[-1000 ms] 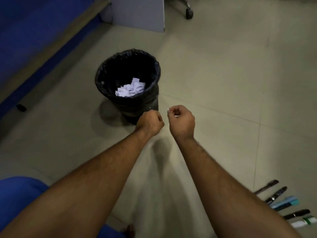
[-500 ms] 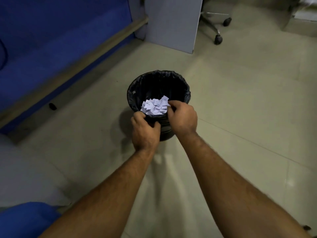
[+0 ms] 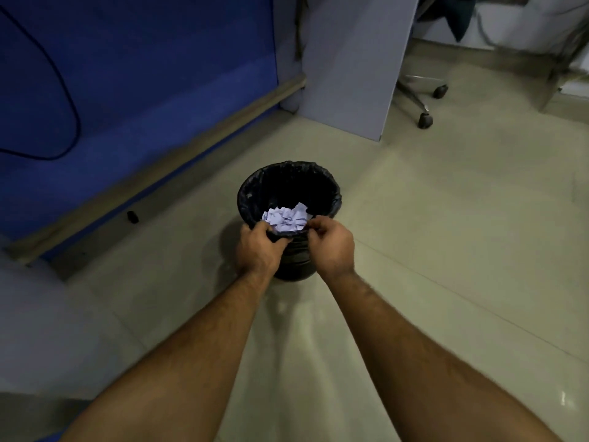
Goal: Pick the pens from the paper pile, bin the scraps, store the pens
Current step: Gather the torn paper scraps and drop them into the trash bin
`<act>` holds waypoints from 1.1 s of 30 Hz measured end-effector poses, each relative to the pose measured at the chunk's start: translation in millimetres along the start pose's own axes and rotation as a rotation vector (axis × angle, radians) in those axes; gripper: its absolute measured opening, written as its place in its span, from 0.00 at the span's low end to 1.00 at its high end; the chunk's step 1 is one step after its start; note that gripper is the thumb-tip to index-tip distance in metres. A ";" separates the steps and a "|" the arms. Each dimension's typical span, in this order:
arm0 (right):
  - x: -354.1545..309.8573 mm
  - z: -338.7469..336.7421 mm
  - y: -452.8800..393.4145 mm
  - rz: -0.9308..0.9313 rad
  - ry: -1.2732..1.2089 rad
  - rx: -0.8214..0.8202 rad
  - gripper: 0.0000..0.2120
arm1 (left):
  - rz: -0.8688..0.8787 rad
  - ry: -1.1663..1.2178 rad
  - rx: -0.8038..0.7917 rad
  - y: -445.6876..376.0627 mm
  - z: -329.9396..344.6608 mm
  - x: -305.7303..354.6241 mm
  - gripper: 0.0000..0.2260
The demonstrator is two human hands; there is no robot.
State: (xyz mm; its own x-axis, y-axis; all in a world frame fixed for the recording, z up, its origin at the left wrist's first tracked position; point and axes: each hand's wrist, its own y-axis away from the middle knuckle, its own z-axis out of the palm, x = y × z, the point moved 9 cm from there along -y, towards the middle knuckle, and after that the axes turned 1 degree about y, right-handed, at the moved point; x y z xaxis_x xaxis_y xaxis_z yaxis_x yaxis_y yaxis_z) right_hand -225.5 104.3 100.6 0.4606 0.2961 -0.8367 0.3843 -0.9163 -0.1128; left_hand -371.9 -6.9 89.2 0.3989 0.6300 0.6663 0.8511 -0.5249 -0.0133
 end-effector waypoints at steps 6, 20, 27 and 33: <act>-45.6 79.2 -20.3 -0.058 -0.228 -0.424 0.25 | -0.083 -0.125 -0.108 -42.2 -17.2 -18.8 0.29; -90.1 25.1 -43.2 -0.057 -0.422 -0.285 0.12 | 0.052 -0.176 -0.137 -47.6 -68.4 39.5 0.10; -179.4 -71.8 -61.6 0.058 -0.580 -0.066 0.07 | 0.133 -0.007 -0.067 -29.5 -152.0 150.5 0.10; -267.6 -148.4 -53.9 0.138 -0.645 -0.025 0.05 | 0.089 0.103 -0.292 -2.9 -222.3 239.1 0.08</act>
State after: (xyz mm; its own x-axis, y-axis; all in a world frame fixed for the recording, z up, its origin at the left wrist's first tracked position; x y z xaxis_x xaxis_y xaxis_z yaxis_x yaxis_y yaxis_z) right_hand -250.7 114.5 410.1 -0.0615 -0.0513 -0.9968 0.3781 -0.9254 0.0242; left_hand -354.9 18.0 414.3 0.4180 0.5204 0.7446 0.6745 -0.7268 0.1293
